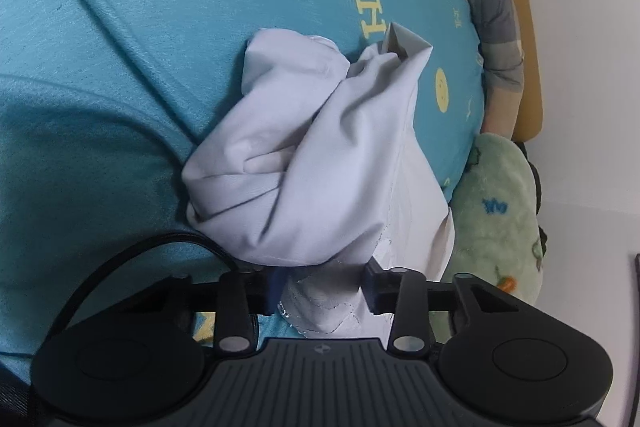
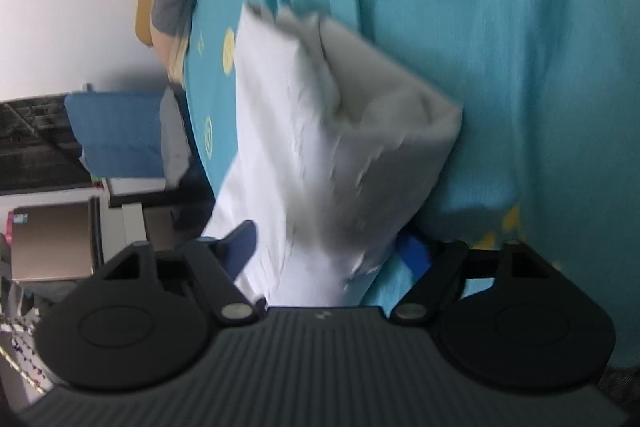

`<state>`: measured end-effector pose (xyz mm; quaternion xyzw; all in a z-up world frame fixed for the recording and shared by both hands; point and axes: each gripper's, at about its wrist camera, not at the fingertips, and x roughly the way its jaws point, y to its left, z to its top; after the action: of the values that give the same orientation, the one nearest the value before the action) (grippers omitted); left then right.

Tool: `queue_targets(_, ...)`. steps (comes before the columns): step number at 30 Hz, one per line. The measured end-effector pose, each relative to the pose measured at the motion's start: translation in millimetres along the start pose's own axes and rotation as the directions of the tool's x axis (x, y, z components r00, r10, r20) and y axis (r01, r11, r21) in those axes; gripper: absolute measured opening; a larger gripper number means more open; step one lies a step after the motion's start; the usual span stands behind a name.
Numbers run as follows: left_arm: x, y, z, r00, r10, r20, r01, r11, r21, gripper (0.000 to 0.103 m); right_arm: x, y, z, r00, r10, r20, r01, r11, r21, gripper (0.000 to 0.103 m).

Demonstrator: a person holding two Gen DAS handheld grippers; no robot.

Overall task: Fold clothes
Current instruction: 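Lift the folded white shirt bundle off the sheet with both grippers, then carry the bundle onto the pink blanket and open both grippers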

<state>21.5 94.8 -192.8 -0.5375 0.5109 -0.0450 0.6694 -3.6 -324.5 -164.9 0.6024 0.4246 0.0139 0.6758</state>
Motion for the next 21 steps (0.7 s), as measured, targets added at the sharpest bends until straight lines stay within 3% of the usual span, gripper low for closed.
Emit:
queue_targets(1,-1,1,1,1.0,-0.008,0.001,0.008,1.0,-0.006,0.034,-2,-1,2,1.0,-0.001,0.018,0.001,1.0,0.005,0.071)
queue_targets(2,-2,1,1,1.0,-0.016,0.003,0.016,1.0,-0.012,0.031,-4,-2,3,0.999,-0.003,0.035,0.002,1.0,0.01,0.054)
queue_targets(5,-9,-1,1,0.999,-0.032,0.018,0.032,0.999,-0.009,0.025,-2,-3,2,0.999,-0.009,0.051,0.008,1.0,0.008,0.027)
queue_targets(13,-46,-47,-13,0.996,-0.079,0.045,0.078,0.996,0.036,0.019,-37,34,-12,0.987,0.09,0.136,-0.075,0.99,-0.116,0.019)
queue_targets(16,-58,-92,-34,0.995,-0.098,0.007,0.097,0.99,0.1,0.019,-76,42,-12,0.974,0.155,0.166,-0.136,0.983,-0.121,0.019)
queue_targets(21,-48,-187,-88,0.988,-0.11,-0.105,0.132,0.963,0.235,0.019,-187,63,28,0.925,0.184,0.332,-0.133,0.976,-0.17,0.019)
